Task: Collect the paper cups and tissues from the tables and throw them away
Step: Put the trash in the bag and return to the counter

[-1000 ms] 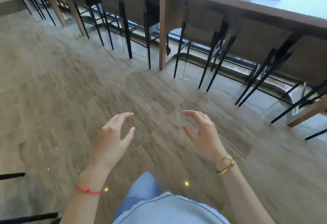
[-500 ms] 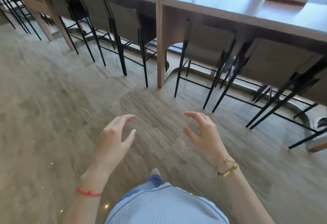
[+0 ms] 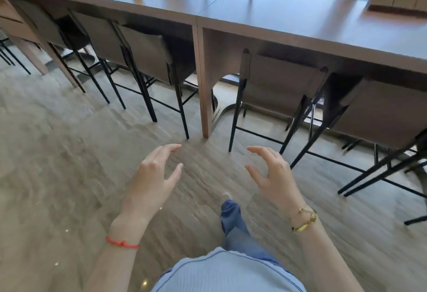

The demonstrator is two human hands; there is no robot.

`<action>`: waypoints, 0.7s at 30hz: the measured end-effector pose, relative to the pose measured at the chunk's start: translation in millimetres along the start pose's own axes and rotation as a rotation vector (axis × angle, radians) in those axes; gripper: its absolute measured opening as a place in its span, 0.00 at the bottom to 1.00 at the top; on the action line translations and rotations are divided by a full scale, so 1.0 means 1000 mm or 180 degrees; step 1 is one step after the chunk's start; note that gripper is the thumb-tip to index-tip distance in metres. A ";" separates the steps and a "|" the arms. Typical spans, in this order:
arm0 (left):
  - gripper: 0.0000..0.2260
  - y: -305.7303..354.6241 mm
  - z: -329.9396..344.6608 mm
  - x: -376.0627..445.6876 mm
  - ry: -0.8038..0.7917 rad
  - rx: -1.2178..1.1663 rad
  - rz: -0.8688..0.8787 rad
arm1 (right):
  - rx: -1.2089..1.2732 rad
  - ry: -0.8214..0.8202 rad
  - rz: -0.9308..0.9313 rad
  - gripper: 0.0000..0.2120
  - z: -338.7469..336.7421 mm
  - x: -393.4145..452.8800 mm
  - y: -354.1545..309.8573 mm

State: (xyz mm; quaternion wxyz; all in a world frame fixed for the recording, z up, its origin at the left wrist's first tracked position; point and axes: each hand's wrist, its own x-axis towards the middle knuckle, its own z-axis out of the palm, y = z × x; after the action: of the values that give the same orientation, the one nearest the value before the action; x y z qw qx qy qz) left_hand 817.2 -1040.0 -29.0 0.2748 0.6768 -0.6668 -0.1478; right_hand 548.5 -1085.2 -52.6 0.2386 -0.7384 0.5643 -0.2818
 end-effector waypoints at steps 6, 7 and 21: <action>0.17 -0.009 0.018 0.132 0.0176 -0.0041 -0.0145 | -0.0005 -0.0127 -0.0141 0.18 -0.001 0.147 0.024; 0.17 -0.010 0.020 0.152 0.0222 -0.0042 -0.0189 | -0.0018 -0.0140 -0.0182 0.18 -0.003 0.171 0.027; 0.17 -0.083 0.012 0.333 0.0737 0.0038 -0.0771 | -0.0061 -0.0781 -0.0700 0.19 0.041 0.433 0.012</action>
State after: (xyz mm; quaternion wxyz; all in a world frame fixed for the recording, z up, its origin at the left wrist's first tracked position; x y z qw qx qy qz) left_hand 900.8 -1372.8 -30.4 0.3259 0.7663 -0.5451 -0.0970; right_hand 656.6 -1505.6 -26.5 0.2664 -0.8268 0.4494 -0.2085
